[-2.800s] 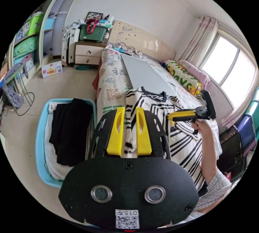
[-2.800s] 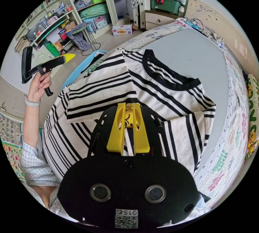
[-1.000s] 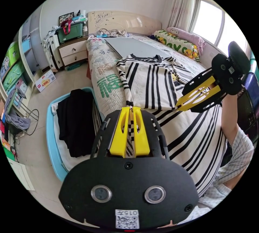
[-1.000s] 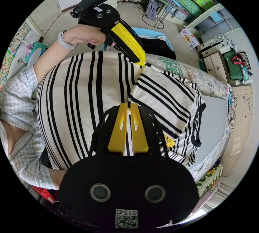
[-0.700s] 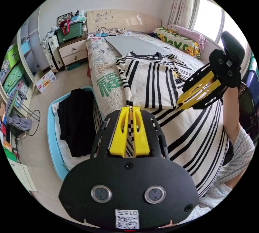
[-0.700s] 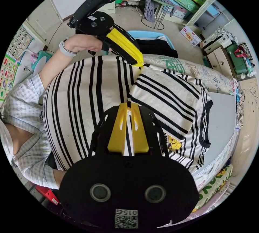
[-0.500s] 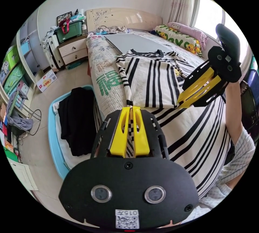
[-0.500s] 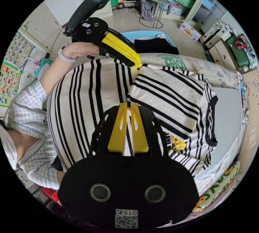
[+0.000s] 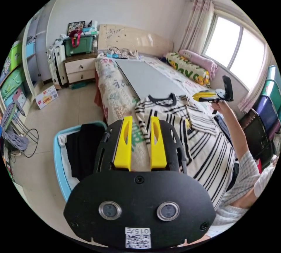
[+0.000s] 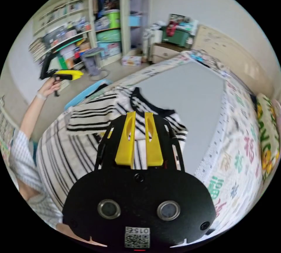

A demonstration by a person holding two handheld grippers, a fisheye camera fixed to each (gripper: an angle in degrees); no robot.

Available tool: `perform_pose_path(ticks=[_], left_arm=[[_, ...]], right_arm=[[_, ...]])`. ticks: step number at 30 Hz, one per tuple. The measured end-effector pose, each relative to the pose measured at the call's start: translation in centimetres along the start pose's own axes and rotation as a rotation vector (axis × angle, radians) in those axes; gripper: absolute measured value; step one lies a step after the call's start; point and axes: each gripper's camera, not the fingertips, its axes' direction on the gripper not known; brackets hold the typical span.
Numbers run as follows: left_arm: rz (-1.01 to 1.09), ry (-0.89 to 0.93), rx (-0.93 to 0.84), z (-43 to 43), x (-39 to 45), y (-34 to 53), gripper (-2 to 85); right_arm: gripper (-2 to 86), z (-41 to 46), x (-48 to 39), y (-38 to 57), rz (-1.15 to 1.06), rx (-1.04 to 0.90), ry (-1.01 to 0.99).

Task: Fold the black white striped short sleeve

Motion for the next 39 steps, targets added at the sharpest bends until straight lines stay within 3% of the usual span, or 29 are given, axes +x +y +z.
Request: perform_pose_path(ticks=[4, 9, 13, 21, 39], left_arm=[[-0.091, 0.010, 0.015, 8.7, -1.2, -2.8, 13.3], [-0.147, 0.030, -0.043, 16.9, -3.2, -3.2, 14.1], [-0.134, -0.011, -0.060, 20.6, -4.0, -2.3, 15.3], [-0.105, 0.032, -0.189, 24.8, -4.2, -2.1, 16.4], [-0.021, 0.045, -0.205, 25.4, -2.5, -3.3, 5.4]], right_arm=[[11.8, 1.9, 4.8, 1.7, 0.134, -0.003, 0.127], [12.8, 3.0, 7.7, 2.1, 0.259, 0.068, 0.066], [13.2, 5.4, 8.2, 1.5, 0.237, -0.012, 0.111], [12.9, 8.1, 7.0, -0.4, 0.142, -0.205, 0.097], [6.0, 8.7, 5.4, -2.3, 0.049, -0.189, 0.118]])
